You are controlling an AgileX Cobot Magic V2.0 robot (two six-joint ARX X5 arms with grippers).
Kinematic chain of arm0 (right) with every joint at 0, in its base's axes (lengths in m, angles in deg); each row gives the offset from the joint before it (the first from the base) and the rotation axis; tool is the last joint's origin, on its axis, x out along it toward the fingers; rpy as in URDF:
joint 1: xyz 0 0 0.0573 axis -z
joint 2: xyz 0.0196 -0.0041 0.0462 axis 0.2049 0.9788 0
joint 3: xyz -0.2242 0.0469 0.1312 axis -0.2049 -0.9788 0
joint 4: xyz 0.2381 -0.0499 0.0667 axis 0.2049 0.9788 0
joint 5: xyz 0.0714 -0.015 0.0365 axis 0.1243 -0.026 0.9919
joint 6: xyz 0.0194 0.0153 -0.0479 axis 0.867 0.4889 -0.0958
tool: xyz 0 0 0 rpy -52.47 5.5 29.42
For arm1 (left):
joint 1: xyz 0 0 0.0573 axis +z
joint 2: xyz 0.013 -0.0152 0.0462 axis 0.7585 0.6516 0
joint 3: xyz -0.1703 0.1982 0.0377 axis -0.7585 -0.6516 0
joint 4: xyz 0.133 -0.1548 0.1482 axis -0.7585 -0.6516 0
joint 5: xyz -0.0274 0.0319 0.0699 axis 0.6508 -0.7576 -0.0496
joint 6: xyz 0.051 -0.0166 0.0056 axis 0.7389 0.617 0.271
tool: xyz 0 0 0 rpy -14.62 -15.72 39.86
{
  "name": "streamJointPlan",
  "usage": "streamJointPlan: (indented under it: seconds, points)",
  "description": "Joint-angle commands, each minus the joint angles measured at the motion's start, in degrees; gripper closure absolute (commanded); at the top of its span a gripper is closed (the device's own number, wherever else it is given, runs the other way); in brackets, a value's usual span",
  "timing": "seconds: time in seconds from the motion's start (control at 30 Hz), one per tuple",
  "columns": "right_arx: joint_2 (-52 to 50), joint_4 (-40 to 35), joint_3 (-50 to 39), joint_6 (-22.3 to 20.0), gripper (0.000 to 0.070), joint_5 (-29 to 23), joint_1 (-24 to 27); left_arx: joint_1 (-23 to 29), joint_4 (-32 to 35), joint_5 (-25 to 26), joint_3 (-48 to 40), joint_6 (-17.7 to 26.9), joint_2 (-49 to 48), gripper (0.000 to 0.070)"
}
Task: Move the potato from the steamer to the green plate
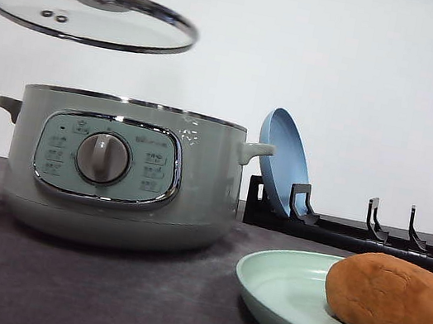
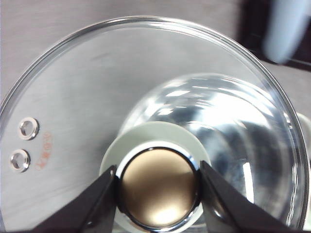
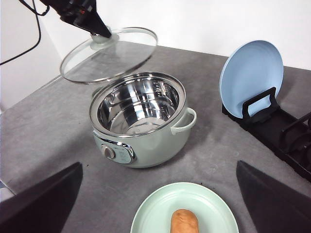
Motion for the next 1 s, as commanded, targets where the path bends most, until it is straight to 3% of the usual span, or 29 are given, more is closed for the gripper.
streamJointPlan:
  seconds: [0.0,0.6,0.97]
  points:
    - [0.31,-0.32,0.94,0.61,0.0059,-0.02,-0.24,-1.27,0.93,0.28,2.54,-0.55,-0.22,0.0700]
    - [0.31,-0.28,0.94,1.06,0.0059,-0.02,-0.24,-8.93,-0.43,0.28,-2.97,-0.52,-0.22,0.0700]
    - [0.31,-0.28,0.94,1.51,0.0059,-0.02,-0.24,-9.70,2.57,0.26,-10.01,0.26,-0.22,0.0700]
